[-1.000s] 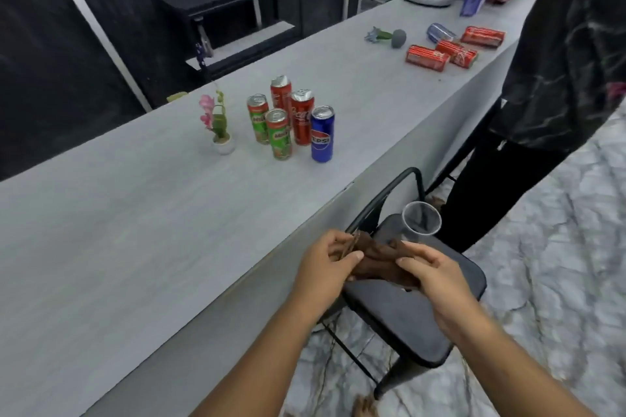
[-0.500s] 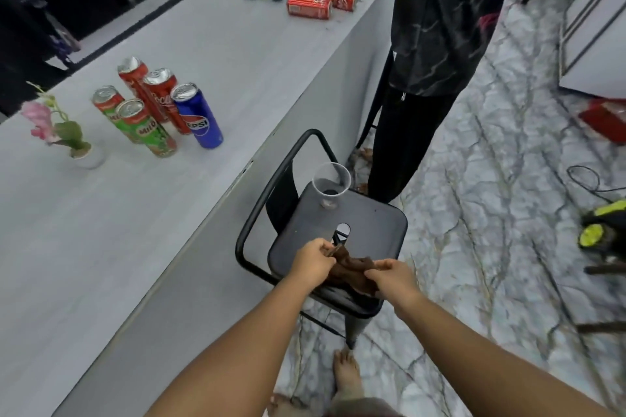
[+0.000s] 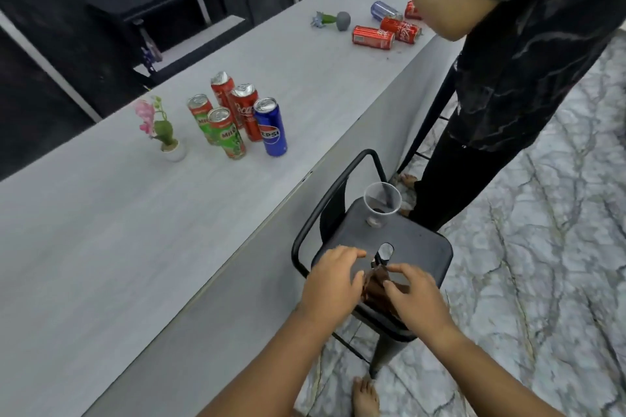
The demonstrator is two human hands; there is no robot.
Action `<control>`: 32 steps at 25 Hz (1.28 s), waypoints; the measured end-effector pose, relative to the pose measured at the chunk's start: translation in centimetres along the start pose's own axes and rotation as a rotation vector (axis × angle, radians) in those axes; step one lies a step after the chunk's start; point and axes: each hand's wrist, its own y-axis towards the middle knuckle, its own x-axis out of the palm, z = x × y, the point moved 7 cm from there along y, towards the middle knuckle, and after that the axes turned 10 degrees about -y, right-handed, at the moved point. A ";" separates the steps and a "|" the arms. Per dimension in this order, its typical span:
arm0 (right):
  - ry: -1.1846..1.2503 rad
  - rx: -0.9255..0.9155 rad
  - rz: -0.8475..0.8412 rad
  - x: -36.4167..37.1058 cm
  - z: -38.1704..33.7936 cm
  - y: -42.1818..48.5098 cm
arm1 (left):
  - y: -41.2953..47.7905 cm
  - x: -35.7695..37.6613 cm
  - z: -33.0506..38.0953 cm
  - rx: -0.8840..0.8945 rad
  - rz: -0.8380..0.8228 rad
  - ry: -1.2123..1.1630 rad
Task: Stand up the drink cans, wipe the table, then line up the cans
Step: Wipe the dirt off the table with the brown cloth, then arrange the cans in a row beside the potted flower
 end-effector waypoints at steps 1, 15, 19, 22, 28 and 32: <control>-0.008 -0.047 0.005 -0.1 -1.9 -0.2 | -0.8 -1.6 0.2 0.035 0.038 0.028; 0.035 -0.319 -0.005 2.4 -21.3 1.0 | -6.4 -19.8 -9.9 -0.055 0.379 0.128; 0.064 -0.300 -0.033 2.6 -22.7 3.1 | -5.8 -21.5 -13.0 -0.149 0.415 0.009; 0.099 -0.284 -0.031 3.2 -24.1 6.3 | -3.8 -22.1 -15.3 -0.194 0.388 -0.086; 0.161 -0.243 -0.041 5.1 -27.4 15.2 | 3.9 -24.5 -17.2 -0.221 0.345 0.004; 0.241 -0.236 -0.013 6.0 -29.3 20.8 | 10.9 -26.5 -18.3 -0.283 0.391 -0.019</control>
